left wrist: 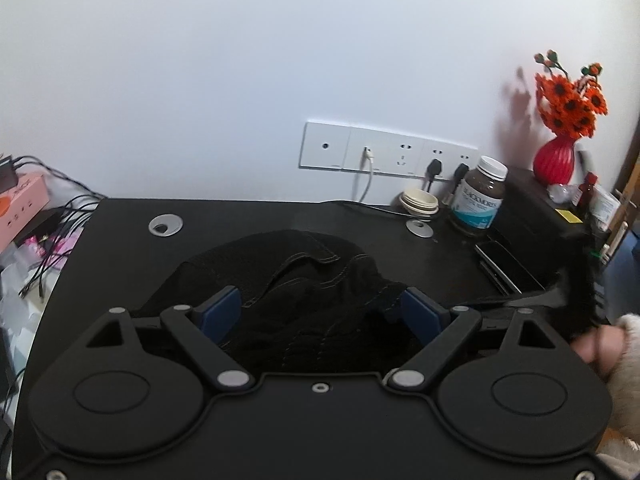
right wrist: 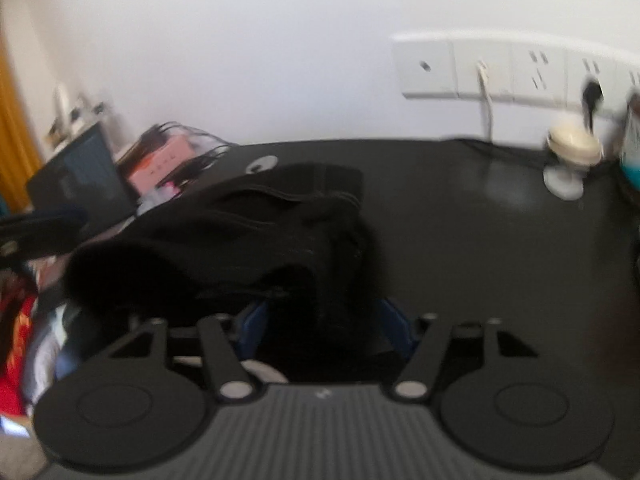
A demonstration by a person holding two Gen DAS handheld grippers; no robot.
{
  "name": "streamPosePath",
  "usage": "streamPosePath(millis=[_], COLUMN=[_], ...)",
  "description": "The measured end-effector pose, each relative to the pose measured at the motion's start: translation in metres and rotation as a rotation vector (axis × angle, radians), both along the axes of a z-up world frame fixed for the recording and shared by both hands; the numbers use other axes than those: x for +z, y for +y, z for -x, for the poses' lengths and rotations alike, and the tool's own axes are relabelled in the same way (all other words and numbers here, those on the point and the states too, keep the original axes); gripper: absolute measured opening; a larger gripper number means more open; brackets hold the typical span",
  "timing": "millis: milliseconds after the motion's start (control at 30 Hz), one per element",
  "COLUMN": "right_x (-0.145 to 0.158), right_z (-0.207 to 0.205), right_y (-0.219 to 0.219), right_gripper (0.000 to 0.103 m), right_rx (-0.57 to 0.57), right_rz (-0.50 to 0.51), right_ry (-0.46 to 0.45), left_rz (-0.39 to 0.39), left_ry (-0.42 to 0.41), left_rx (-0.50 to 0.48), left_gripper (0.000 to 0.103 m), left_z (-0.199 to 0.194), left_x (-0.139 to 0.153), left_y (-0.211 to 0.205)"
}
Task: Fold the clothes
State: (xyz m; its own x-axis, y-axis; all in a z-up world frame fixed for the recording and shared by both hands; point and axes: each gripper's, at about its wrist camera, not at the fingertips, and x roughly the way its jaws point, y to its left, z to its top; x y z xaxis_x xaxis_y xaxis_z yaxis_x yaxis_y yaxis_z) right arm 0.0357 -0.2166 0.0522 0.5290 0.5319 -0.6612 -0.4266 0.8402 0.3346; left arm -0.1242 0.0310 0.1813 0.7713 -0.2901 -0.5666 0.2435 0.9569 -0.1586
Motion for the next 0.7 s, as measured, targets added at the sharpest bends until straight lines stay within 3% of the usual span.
streamPosePath(millis=[67,200,333,500,700], right_x=[-0.007,-0.013,0.01,0.029,0.047], right_z=[-0.011,-0.03,-0.034,-0.037,-0.025], right_y=[-0.008,-0.027,-0.037,-0.025,-0.008], right_gripper=[0.009,0.009,0.009,0.009,0.009], right_rx=[-0.063,-0.183,-0.125,-0.044,0.09], right_rz=[-0.124,-0.412,-0.611,-0.675,-0.685], right_ry=[0.079,0.225,0.234,0.243,0.207], left_rz=[0.01,0.064,0.026,-0.159,-0.327], left_ry=[0.002,0.005,-0.027,-0.034,-0.076], left_rx=[-0.023,-0.112,-0.193,-0.214,-0.083], left_gripper=[0.089,0.089,0.089,0.085,0.085], left_z=[0.0,0.001,0.005,0.004,-0.004], left_x=[0.003,0.015,0.021,0.009,-0.001], left_y=[-0.002,-0.012,-0.031,-0.057,-0.064])
